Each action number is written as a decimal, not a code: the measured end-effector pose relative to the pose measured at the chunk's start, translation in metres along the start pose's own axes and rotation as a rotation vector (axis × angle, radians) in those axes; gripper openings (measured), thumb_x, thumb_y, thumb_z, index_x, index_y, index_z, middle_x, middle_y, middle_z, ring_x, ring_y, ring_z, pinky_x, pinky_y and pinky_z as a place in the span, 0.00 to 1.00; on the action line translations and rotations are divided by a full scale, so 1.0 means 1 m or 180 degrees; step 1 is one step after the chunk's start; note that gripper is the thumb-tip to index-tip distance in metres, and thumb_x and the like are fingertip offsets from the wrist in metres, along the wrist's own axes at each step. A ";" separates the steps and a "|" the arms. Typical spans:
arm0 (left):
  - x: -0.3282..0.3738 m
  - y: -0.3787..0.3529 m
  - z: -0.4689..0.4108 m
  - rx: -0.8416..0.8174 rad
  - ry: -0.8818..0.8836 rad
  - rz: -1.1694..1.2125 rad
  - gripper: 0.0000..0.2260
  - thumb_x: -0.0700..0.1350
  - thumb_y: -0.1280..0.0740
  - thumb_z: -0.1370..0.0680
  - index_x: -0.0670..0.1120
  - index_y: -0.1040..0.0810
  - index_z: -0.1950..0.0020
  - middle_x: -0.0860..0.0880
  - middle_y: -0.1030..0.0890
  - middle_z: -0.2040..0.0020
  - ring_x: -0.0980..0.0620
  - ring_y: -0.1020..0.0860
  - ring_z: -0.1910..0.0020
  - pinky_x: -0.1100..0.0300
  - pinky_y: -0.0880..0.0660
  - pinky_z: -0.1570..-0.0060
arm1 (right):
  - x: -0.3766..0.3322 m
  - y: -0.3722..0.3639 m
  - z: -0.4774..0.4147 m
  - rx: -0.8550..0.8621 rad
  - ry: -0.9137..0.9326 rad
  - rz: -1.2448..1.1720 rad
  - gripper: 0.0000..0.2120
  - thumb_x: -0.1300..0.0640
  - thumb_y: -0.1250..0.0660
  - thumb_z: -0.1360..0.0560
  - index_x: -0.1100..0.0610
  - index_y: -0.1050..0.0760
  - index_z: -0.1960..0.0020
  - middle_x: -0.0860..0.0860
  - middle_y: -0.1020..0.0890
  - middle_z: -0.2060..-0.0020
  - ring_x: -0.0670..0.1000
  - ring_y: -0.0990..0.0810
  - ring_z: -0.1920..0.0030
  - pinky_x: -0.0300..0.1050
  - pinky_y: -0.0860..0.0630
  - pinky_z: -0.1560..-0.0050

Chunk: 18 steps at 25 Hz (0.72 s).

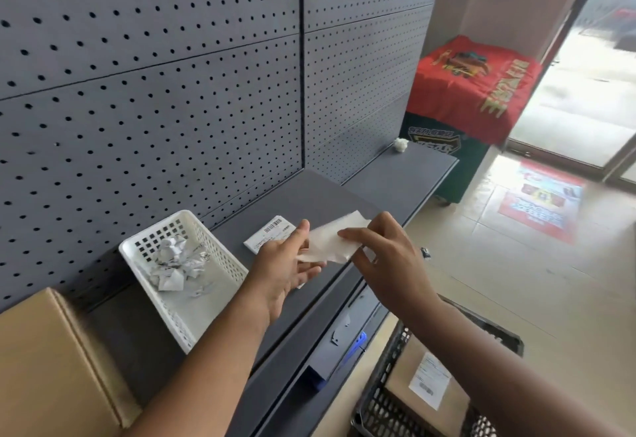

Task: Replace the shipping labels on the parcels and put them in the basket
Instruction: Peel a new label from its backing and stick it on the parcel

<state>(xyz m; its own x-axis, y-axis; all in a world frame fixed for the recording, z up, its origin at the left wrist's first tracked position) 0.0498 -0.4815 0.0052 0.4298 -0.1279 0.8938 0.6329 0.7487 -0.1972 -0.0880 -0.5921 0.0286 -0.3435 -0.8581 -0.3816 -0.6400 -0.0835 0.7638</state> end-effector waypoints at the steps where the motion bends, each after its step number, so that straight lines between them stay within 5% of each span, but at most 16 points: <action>1: -0.005 -0.007 0.002 -0.0102 0.0067 0.0146 0.14 0.51 0.31 0.19 0.39 0.18 0.49 0.43 0.15 0.56 0.45 0.16 0.56 0.53 0.18 0.50 | 0.004 0.006 0.010 -0.0023 -0.0033 0.0033 0.12 0.53 0.29 0.25 0.46 0.19 0.42 0.46 0.30 0.56 0.46 0.30 0.59 0.43 0.26 0.66; 6: -0.033 -0.031 0.010 -0.0181 -0.0006 0.0066 0.07 0.47 0.30 0.20 0.44 0.15 0.51 0.40 0.13 0.52 0.44 0.16 0.54 0.47 0.18 0.52 | 0.019 0.023 0.053 -0.0474 -0.0282 0.0197 0.18 0.45 0.30 0.27 0.44 0.22 0.38 0.44 0.30 0.51 0.44 0.30 0.54 0.42 0.22 0.56; 9: -0.049 -0.036 0.012 -0.0155 -0.0258 -0.0415 0.07 0.48 0.30 0.20 0.48 0.14 0.53 0.45 0.12 0.55 0.45 0.16 0.55 0.53 0.19 0.59 | 0.020 0.033 0.072 -0.1023 -0.0236 0.0156 0.22 0.37 0.38 0.26 0.43 0.24 0.34 0.42 0.34 0.49 0.43 0.33 0.46 0.44 0.24 0.45; 14: -0.063 -0.047 0.022 -0.0429 -0.0389 -0.0696 0.07 0.47 0.32 0.18 0.48 0.14 0.48 0.50 0.12 0.56 0.51 0.14 0.55 0.59 0.19 0.58 | 0.032 0.038 0.068 -0.1298 -0.0353 -0.0510 0.22 0.38 0.48 0.22 0.41 0.23 0.36 0.37 0.31 0.36 0.43 0.38 0.30 0.50 0.36 0.32; 18: -0.066 -0.048 0.026 -0.0490 -0.0459 -0.0681 0.07 0.48 0.31 0.18 0.47 0.15 0.49 0.50 0.12 0.57 0.55 0.15 0.59 0.65 0.21 0.63 | 0.038 0.025 0.059 -0.1166 -0.0313 -0.0358 0.17 0.42 0.43 0.21 0.41 0.25 0.35 0.37 0.27 0.38 0.40 0.32 0.34 0.50 0.29 0.34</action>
<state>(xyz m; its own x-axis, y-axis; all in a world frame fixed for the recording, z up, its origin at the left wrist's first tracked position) -0.0257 -0.4927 -0.0337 0.1874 -0.1702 0.9674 0.7942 0.6058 -0.0472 -0.1575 -0.5965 0.0022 -0.3608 -0.7822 -0.5080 -0.3959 -0.3648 0.8427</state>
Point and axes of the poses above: each hand's wrist, its own z-axis away from the middle knuckle, its own y-axis out of the back of the hand, x = y × z, the point moved 4 cm from there along -z, towards the middle knuckle
